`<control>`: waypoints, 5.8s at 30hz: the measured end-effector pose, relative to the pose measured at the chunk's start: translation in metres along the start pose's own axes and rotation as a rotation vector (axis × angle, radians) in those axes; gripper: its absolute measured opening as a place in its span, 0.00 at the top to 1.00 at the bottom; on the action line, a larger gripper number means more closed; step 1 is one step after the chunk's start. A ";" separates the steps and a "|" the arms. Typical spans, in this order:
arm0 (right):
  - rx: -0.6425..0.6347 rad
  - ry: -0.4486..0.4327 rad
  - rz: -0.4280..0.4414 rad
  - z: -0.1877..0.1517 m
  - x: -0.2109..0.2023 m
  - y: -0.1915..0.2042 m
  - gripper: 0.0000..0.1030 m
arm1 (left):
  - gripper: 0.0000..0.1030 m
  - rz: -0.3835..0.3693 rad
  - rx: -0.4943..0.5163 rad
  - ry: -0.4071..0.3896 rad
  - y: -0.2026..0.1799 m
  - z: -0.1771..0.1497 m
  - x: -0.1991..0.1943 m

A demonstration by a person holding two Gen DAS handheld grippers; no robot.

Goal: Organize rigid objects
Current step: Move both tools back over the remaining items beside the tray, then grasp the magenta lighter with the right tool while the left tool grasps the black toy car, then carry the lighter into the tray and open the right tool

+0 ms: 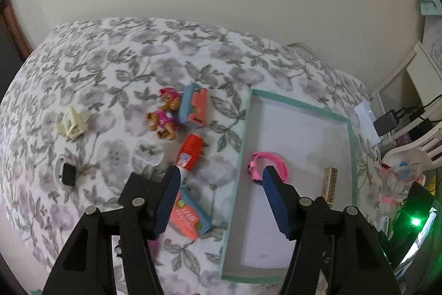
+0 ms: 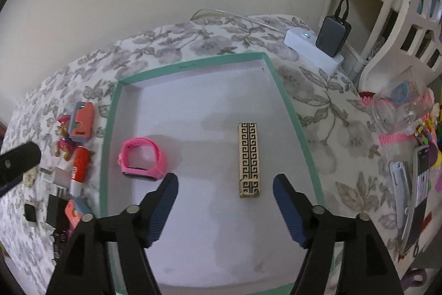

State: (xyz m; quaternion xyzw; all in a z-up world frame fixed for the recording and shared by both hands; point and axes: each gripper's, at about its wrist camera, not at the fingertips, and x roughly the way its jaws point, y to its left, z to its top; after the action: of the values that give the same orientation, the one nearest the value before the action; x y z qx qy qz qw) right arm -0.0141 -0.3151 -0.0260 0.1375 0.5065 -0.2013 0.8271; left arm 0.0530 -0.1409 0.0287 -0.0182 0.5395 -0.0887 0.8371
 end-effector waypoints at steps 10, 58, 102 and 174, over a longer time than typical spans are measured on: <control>0.023 -0.047 0.041 -0.011 -0.023 0.009 0.00 | 0.13 0.049 -0.146 -0.038 0.074 -0.018 -0.023; -0.101 0.135 0.110 -0.042 -0.013 0.109 0.00 | 0.05 0.089 -0.167 0.357 0.152 -0.051 0.054; -0.188 0.183 0.190 -0.056 -0.006 0.147 0.16 | 0.64 0.001 -0.293 0.377 0.176 -0.062 0.060; -0.299 0.308 0.318 -0.087 0.014 0.168 0.79 | 0.73 0.072 -0.234 0.335 0.126 -0.054 0.058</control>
State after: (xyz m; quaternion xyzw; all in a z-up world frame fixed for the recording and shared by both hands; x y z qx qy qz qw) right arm 0.0029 -0.1326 -0.0737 0.1206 0.6224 0.0317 0.7727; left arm 0.0435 -0.0236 -0.0623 -0.0810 0.6780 0.0028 0.7306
